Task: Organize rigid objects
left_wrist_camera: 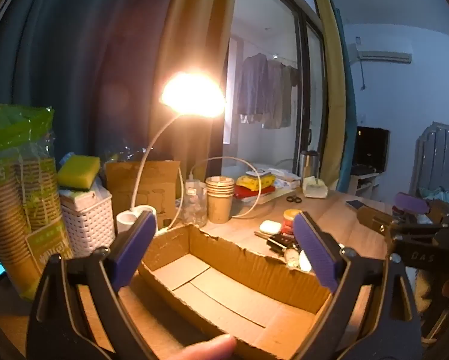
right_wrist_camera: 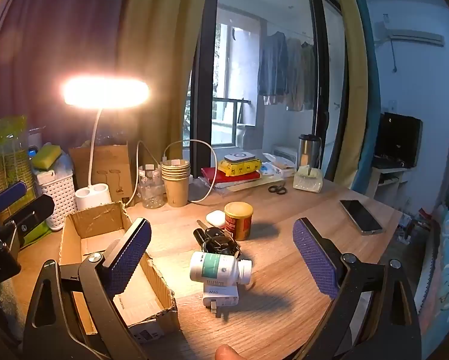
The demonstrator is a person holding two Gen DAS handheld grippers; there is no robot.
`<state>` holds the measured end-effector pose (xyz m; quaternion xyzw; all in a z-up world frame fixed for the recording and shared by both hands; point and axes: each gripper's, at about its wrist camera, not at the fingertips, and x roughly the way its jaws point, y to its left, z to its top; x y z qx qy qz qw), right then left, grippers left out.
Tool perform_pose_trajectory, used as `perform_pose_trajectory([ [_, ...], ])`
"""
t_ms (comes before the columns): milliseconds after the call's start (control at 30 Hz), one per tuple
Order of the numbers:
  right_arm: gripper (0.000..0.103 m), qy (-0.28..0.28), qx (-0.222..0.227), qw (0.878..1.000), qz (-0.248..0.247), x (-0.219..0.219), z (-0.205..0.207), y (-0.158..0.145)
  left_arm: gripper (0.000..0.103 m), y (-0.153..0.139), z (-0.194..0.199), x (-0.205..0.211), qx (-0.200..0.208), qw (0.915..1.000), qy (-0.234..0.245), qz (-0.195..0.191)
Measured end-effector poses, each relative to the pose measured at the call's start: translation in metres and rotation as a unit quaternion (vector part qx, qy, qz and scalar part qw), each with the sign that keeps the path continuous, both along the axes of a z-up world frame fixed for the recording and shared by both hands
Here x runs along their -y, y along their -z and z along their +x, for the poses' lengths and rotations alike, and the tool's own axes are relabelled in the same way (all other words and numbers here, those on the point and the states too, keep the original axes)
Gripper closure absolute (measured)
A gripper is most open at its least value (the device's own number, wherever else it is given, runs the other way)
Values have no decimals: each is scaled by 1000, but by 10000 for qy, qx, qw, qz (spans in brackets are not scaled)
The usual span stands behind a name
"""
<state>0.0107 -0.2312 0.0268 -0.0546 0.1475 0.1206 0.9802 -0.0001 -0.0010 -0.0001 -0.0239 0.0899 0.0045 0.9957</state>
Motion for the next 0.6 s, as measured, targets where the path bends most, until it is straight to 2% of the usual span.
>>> perform_pose_trajectory([
  [67, 6, -27, 43, 10000, -17, -2, 0, 0, 9, 0, 1, 4, 2, 10000, -71, 54],
  [133, 6, -47, 155, 9998, 88, -1, -1, -1, 9, 4, 5, 21, -34, 9996, -73, 270],
  [167, 6, -54, 149, 9998, 86, 0, -1, -1, 9, 4, -1, 23, 66, 9997, -42, 244],
  [200, 6, -59, 140, 9999, 81, 0, -1, -1, 9, 0, 1, 10, -20, 10000, -15, -39],
  [233, 6, -60, 130, 9999, 69, 0, -1, -1, 9, -1, 0, 1, -13, 9999, -16, -141],
  [600, 6, -53, 103, 9999, 9, 1, 0, -4, 9, 3, 3, -4, 39, 9999, 39, -154],
])
